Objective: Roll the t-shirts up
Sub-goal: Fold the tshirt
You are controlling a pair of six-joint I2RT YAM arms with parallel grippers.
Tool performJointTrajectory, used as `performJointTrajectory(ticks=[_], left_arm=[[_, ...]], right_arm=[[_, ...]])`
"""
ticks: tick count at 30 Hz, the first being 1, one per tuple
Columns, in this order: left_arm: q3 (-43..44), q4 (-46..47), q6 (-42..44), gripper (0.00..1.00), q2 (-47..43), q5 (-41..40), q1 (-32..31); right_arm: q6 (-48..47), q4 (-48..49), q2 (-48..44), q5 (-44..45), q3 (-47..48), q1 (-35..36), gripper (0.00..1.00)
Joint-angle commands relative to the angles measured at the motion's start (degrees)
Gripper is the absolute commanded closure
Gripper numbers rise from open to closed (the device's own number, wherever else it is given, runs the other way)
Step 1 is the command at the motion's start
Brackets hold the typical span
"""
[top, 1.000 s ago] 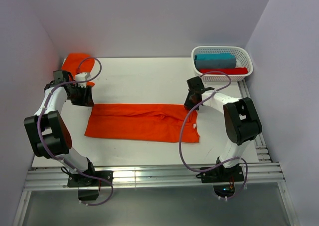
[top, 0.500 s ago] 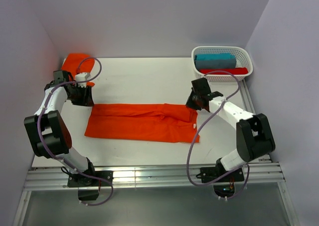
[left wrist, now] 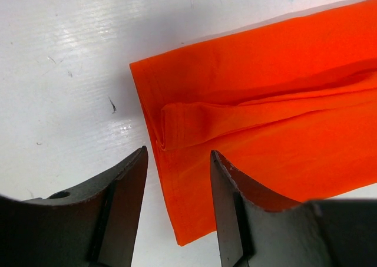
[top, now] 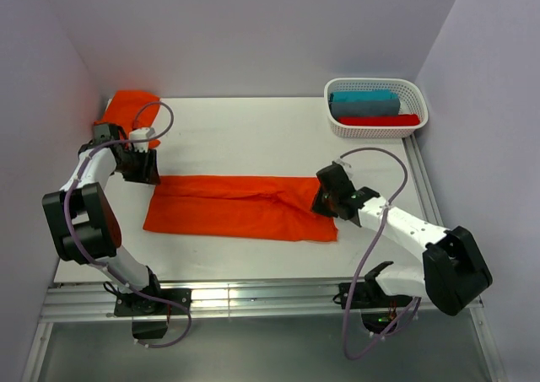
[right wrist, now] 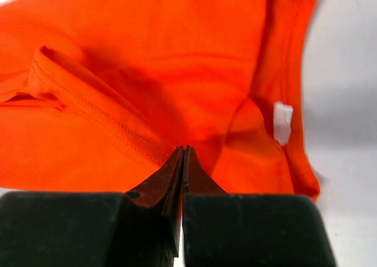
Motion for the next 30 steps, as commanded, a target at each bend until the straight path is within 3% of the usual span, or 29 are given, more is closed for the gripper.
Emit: performJointTrajectory(ticks=[1, 8, 15, 17, 26, 30], left_arm=[[-0.6, 1.6, 1.3, 0.48, 0.5, -0.4, 0.1], [-0.7, 2.2, 1.3, 0.48, 1.6, -1.0, 0.1], [-0.5, 2.8, 1.2, 0.48, 2.9, -0.5, 0.2], [-0.3, 2.8, 1.3, 0.48, 3.3, -0.3, 0.1], [2.0, 3.1, 0.9, 0.44, 4.2, 2.9, -0.1], [3.0, 4.3, -0.5, 0.44, 4.3, 3.8, -0.7]], right_arm=[[3.6, 0.1, -3.1, 2.4, -2.9, 1.7, 1.00], [8.0, 2.2, -6.5, 2.4, -8.9, 3.6, 1.00], [9.1, 3.8, -6.0, 3.0, -9.5, 5.9, 0.68], [9.1, 3.3, -6.6, 3.5, -8.2, 6.6, 0.65], [6.7, 0.4, -7.0, 5.8, -0.8, 9.0, 0.63], [5.5, 0.0, -2.7, 8.2, 2.8, 8.9, 0.62]])
